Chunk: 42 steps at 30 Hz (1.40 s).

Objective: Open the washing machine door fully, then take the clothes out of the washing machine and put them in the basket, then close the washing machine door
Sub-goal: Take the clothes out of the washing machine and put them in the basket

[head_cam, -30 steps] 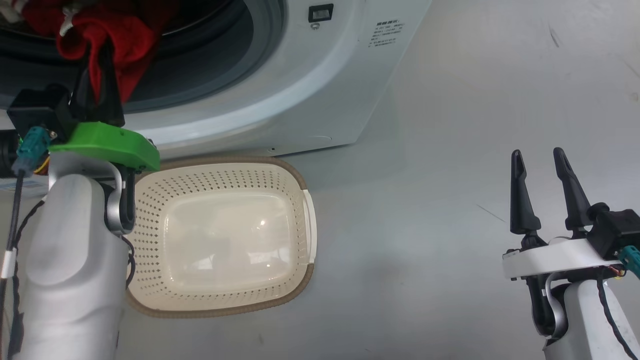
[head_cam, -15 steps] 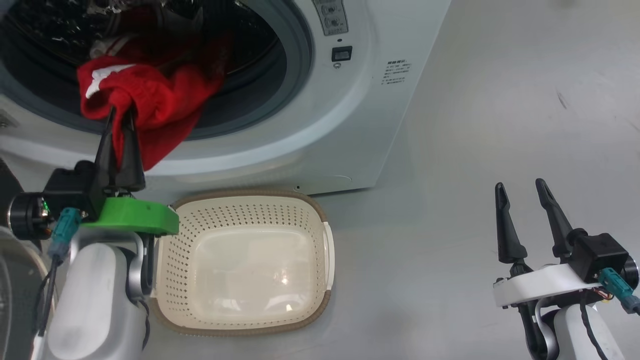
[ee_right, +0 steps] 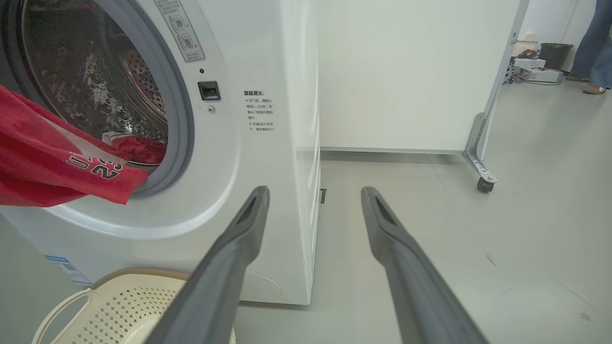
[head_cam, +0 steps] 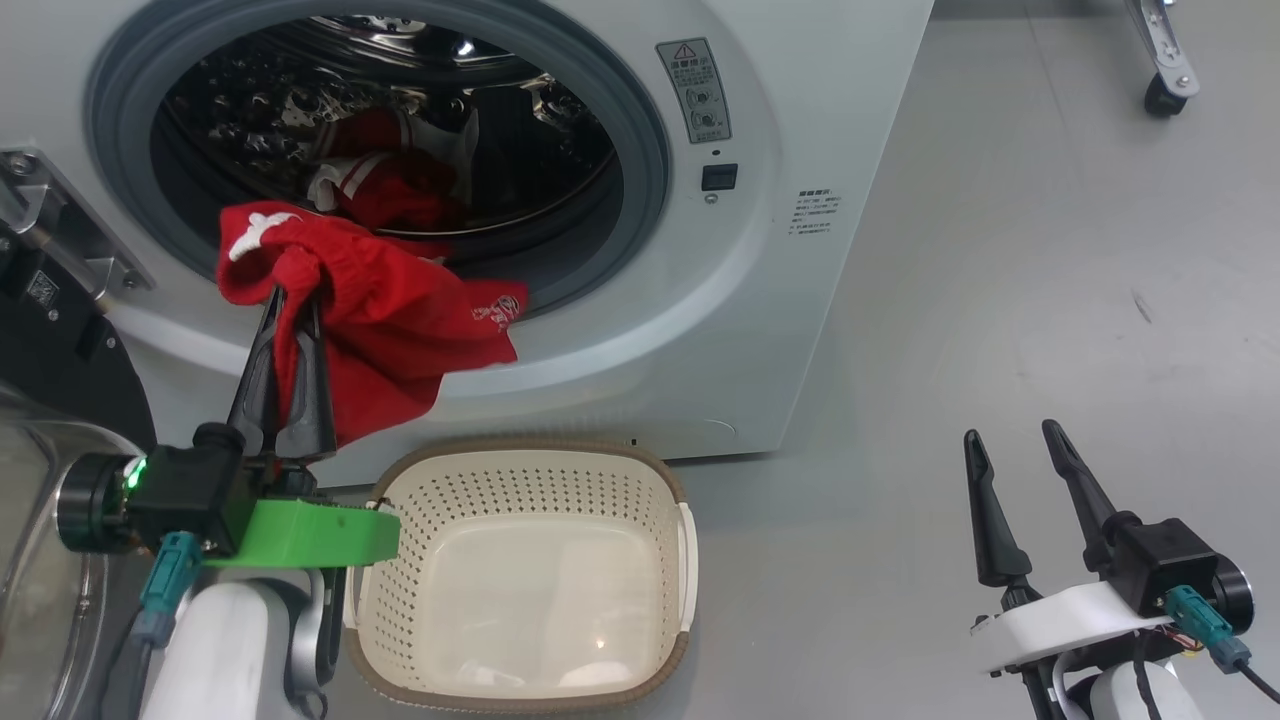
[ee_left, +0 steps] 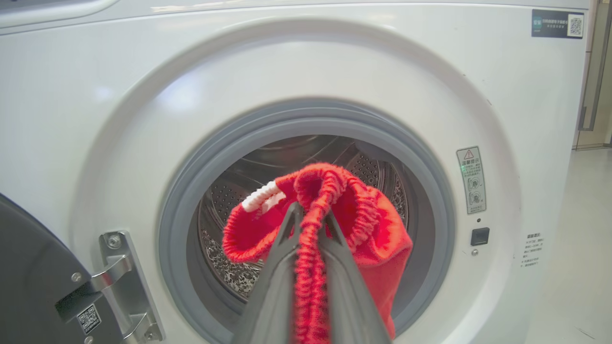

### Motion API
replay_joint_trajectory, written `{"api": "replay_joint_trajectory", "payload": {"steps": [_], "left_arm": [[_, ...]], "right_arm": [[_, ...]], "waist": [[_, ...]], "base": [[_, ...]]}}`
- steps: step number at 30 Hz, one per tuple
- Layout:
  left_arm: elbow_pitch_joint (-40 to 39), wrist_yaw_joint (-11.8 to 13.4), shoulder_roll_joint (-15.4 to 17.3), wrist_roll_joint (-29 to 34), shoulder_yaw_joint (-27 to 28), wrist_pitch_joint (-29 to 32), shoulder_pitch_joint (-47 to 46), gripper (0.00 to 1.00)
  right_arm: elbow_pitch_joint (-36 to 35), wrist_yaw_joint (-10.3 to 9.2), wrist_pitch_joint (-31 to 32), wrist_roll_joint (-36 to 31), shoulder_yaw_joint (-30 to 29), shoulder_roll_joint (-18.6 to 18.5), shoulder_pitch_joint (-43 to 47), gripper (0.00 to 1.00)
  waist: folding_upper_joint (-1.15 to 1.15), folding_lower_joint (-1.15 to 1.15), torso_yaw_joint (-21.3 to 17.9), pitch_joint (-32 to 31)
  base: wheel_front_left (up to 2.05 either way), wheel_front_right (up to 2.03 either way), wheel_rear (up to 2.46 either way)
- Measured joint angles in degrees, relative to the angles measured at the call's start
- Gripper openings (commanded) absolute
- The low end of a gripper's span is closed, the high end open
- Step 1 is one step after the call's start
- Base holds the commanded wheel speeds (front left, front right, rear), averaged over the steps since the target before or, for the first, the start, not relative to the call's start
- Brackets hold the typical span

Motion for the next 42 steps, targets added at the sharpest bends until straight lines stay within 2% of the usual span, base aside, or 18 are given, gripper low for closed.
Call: {"api": "replay_joint_trajectory", "payload": {"steps": [11,22,42], "left_arm": [[1.58,0.91,-0.20,-2.58,-1.74,0.62,9.34,0.00],[9.59,0.35,-0.33,-4.33,-5.56,1.63,9.79,0.00],[27.83,-0.09,-0.84,-5.82,-5.34,3.13,-8.68,0.00]], "right_arm": [[-1.08,0.34,0.01,-0.02,2.11,0.01,0.32,1.00],[-3.39,0.60,0.27,-0.02,3.56,-0.01,-0.34,1.00],[-6.21,1.29,0.49,0.05,6.12,-0.09,-6.43,1.00]], "waist": [[0.00,0.00,0.30,-0.40],[0.00,0.00,-0.64,3.64],[0.00,0.00,-3.47,14.79]], "base": [[0.00,0.00,0.00],[0.00,0.00,0.00],[0.00,0.00,0.00]]}}
